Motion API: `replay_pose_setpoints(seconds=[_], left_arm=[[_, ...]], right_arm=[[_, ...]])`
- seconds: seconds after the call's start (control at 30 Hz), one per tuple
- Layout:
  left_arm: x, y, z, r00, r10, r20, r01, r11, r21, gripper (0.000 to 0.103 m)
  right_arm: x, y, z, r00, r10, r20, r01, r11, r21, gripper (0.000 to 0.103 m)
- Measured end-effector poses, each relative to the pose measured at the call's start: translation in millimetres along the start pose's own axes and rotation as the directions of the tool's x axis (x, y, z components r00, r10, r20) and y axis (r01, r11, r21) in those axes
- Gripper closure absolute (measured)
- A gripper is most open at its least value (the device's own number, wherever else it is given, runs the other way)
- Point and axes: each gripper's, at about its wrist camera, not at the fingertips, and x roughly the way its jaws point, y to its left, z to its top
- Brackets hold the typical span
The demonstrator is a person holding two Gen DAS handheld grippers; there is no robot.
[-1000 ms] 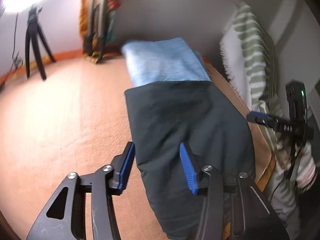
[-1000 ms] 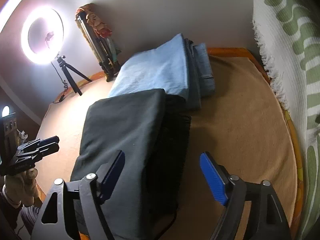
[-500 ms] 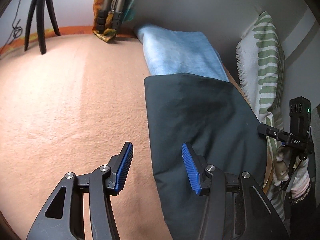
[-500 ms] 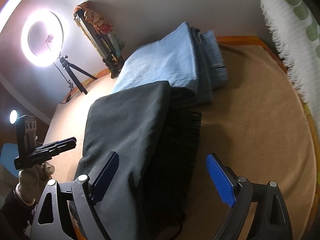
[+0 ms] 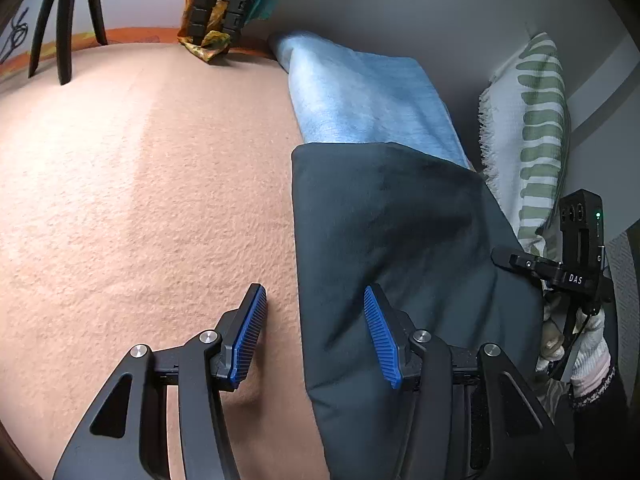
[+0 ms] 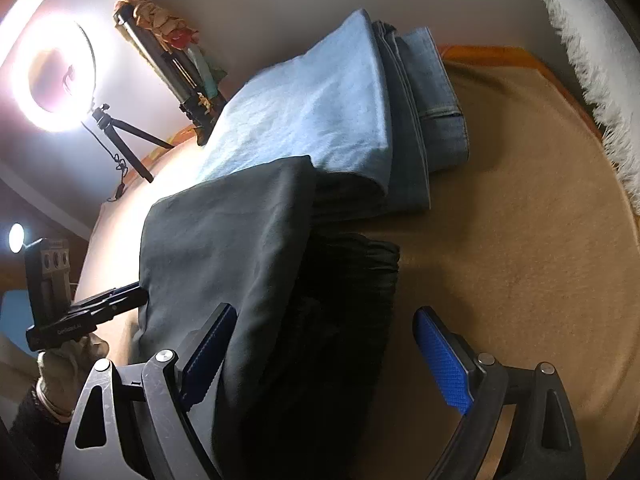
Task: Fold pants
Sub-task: 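Open both tools and release the folded dark trousers, then grasp the folded trouser edge with the left tool while the right tool grasps the cuff end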
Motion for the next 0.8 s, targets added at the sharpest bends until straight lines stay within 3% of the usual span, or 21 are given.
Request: replay_pose_setpoints(seconds=[0.27, 0.8], left_arm=[[5.7, -7.6, 1.9, 1.0, 0.014, 0.002, -0.014, 1.0, 0.022, 0.053], [17.3, -24.4, 4.5, 0.999, 0.035, 0.007, -0.035, 0.993, 0.114, 0.053]], right_arm=[[8.5, -13.5, -5.5, 0.996, 0.089, 0.011, -0.089, 0.996, -0.007, 0.011], [16.4, -7.8, 2.2, 0.988, 0.145, 0.051, -0.14, 0.986, -0.092, 0.016]])
